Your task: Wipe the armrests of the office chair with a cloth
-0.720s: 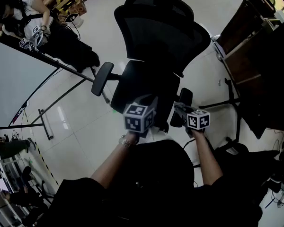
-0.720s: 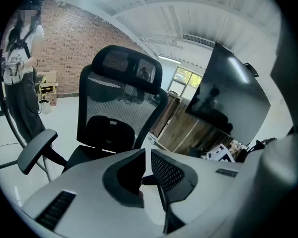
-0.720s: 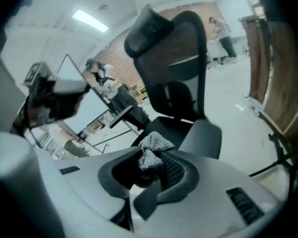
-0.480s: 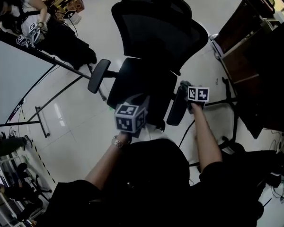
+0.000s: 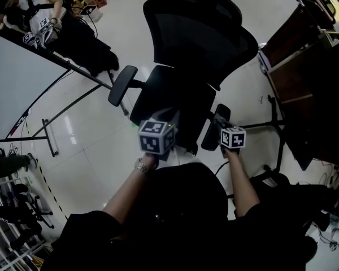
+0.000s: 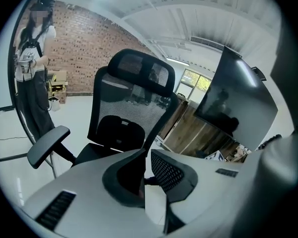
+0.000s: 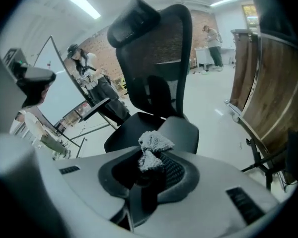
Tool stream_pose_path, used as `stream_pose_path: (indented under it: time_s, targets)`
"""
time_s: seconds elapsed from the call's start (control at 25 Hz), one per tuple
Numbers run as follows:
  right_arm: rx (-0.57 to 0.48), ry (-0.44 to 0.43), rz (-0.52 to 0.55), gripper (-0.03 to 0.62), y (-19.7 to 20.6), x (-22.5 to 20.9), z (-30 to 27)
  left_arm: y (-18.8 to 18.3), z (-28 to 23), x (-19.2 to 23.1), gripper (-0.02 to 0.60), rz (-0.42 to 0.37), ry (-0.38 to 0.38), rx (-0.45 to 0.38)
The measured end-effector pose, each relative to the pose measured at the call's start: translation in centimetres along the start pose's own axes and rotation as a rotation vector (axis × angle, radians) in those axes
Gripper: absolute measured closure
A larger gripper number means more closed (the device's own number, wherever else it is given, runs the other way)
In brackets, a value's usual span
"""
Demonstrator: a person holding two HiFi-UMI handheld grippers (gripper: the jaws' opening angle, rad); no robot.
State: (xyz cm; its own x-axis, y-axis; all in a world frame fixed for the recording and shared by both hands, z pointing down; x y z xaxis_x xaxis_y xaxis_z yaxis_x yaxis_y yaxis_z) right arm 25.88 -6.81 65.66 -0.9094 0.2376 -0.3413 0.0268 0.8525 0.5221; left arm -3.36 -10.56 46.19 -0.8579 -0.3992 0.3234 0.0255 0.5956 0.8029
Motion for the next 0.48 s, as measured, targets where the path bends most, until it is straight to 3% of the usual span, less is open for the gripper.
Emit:
stream_pose_path:
  time_s: [0.28,0.4,0.48]
  targets:
    - [0.099,-0.102,0.136,0.517,7.9,6.7,3.1,-0.2,-0.9,-1.1,0.541,-0.029,0.06,0.005]
    - [0.087,-0.117,0.169,0.517,7.7,6.8,4.3,-0.4,-0.7,-1.5,0.541,-0.034,0.066,0.006]
    - [0.027,-0.095,0.136,0.517,5.2,4.9,4.6,-0.4,-0.4,-1.5,0.541,-0.034,0.058,0.005]
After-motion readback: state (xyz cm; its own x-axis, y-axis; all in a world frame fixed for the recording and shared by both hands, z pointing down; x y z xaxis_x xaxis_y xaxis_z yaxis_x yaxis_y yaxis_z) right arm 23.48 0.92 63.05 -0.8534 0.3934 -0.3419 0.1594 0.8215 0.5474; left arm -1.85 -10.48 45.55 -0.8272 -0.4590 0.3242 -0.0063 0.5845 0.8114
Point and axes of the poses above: the fingertips, and each gripper's own axes: z backward along the fingers, x to its left, y out of its underside, the point moved 10 cm from there along z, backward along the fingers, and after that the axes turned 2 degrees about -y, right-handed, at the moved point
